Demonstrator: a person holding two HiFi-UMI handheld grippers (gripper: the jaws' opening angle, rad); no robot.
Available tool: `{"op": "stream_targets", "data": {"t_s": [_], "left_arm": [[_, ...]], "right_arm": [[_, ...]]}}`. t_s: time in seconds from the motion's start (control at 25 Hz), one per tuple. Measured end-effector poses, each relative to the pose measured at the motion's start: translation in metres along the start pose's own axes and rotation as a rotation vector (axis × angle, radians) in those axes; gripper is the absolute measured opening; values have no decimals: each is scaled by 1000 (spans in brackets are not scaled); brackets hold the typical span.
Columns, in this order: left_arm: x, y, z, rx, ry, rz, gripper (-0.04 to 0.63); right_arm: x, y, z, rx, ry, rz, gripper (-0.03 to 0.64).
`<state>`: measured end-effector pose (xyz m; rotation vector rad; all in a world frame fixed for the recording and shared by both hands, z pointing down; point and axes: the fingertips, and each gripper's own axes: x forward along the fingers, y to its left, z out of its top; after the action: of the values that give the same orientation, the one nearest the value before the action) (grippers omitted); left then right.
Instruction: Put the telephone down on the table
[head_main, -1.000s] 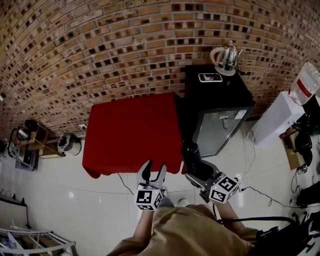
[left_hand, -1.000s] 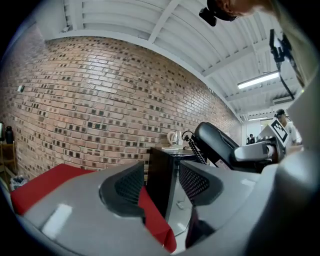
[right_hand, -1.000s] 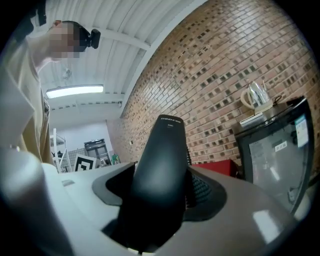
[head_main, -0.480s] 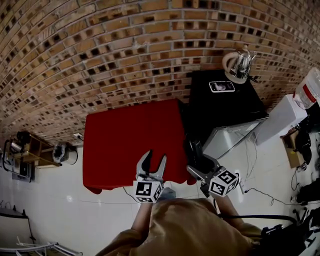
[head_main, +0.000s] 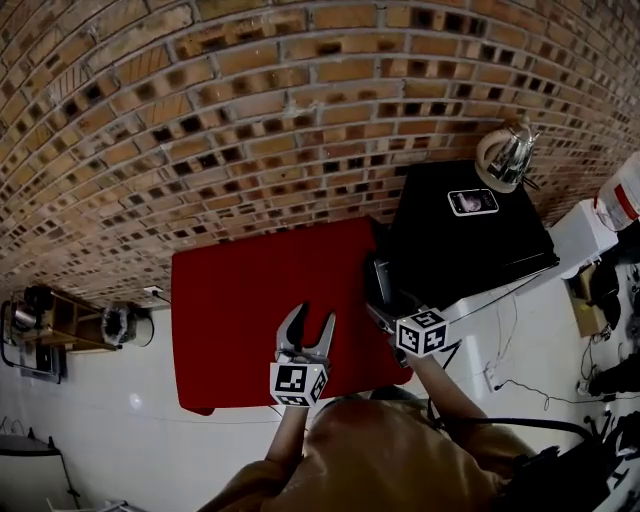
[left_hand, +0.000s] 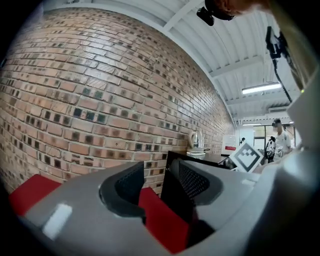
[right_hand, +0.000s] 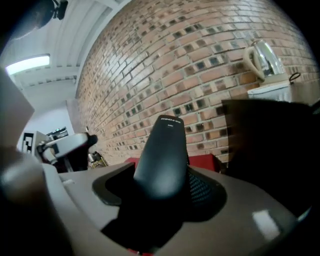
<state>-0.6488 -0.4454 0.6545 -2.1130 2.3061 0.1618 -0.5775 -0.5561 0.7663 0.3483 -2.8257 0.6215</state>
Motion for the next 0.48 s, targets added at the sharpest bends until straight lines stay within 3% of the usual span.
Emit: {"op": "stream_targets", "data": {"t_s": [0.16, 0.48], "left_arm": [[18, 22, -12, 12, 21, 18, 222], [17, 74, -46, 67, 81, 155, 222]], "right_arm": [[85, -64, -20, 15, 88, -73, 293], [222, -181, -87, 94, 290, -198, 293]]}}
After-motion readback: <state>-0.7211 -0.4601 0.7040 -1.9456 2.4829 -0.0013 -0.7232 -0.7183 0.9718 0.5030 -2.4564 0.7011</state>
